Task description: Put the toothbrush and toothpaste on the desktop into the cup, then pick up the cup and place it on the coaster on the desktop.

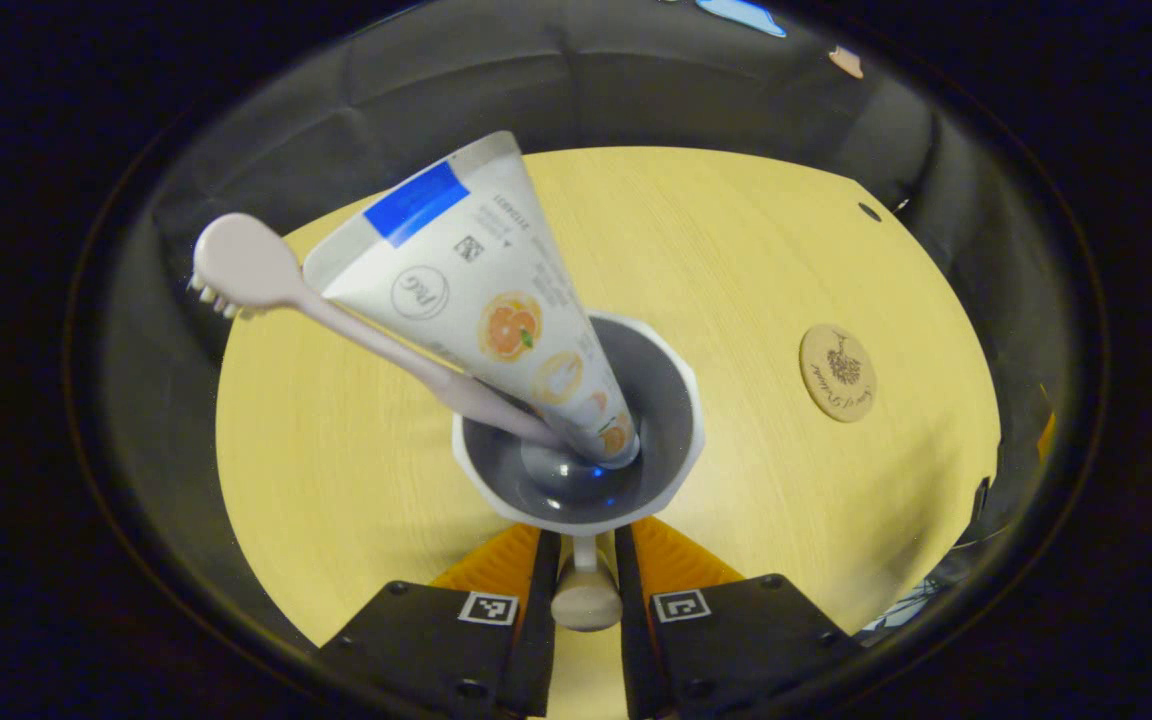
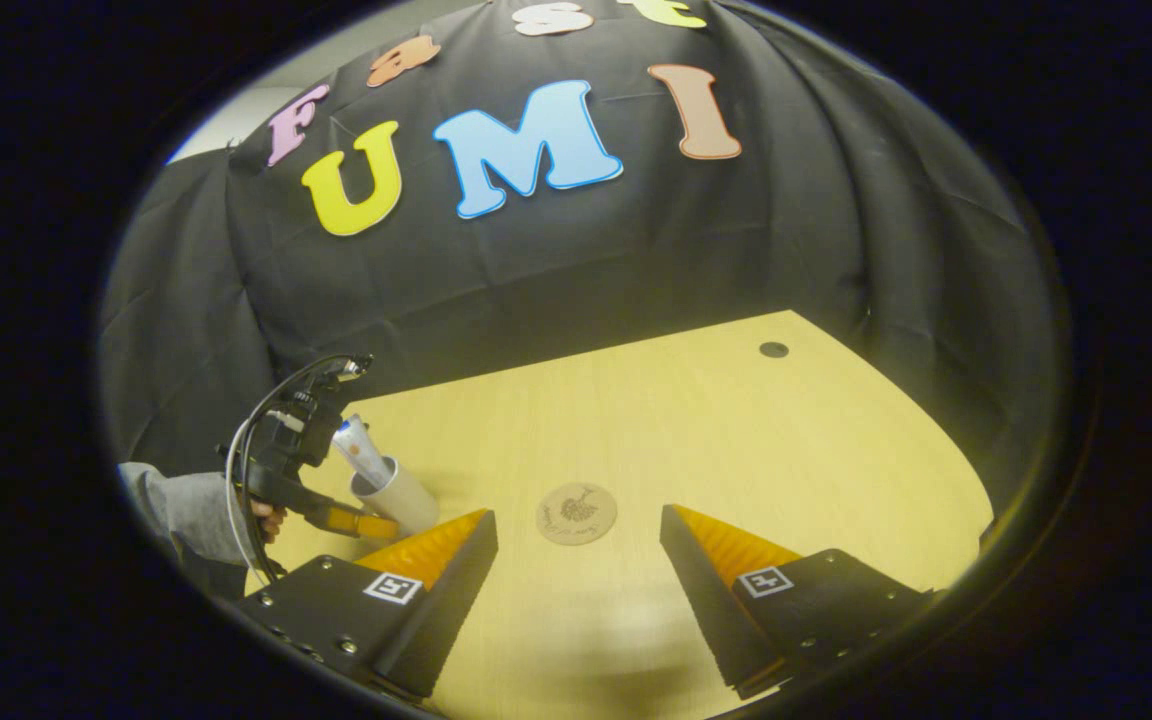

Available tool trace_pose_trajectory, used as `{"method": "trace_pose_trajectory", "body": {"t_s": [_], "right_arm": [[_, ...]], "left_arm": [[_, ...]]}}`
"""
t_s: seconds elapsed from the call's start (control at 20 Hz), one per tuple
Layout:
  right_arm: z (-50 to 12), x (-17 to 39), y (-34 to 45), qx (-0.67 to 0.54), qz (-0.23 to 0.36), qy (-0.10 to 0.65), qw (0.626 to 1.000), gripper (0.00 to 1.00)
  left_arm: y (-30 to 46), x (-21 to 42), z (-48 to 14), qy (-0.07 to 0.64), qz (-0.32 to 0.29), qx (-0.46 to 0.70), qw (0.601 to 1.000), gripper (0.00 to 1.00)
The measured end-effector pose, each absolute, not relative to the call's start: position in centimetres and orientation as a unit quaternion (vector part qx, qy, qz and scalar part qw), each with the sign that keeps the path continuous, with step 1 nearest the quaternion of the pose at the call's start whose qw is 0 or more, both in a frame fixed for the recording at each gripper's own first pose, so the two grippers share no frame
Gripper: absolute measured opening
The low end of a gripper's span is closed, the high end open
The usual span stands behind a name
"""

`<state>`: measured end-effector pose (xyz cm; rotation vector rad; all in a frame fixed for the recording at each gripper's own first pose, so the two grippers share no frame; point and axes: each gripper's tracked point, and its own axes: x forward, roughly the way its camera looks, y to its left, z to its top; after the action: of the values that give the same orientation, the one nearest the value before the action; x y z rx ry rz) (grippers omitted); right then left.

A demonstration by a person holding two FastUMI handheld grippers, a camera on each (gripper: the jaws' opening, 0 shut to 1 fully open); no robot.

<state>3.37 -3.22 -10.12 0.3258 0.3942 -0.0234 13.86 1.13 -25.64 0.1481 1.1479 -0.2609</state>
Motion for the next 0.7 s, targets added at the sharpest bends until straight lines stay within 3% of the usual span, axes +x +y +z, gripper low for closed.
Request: {"method": "trace_pose_trajectory", "body": {"t_s": [0.05,0.15,0.7], "right_arm": [[-10.1,3.4,-3.4,0.162,-0.012,0.195,0.967,0.98],[-10.1,3.4,-3.6,0.16,-0.013,0.194,0.968,0.98],[-10.0,2.8,-4.8,0.161,-0.021,0.191,0.968,0.98]], "left_arm": [[1.0,14.0,-25.7,0.538,-0.121,0.066,0.831,0.27],[0.8,14.0,-25.6,0.533,-0.119,0.063,0.835,0.32],[-5.7,14.0,-22.3,0.491,-0.182,0.094,0.847,0.32]]}}
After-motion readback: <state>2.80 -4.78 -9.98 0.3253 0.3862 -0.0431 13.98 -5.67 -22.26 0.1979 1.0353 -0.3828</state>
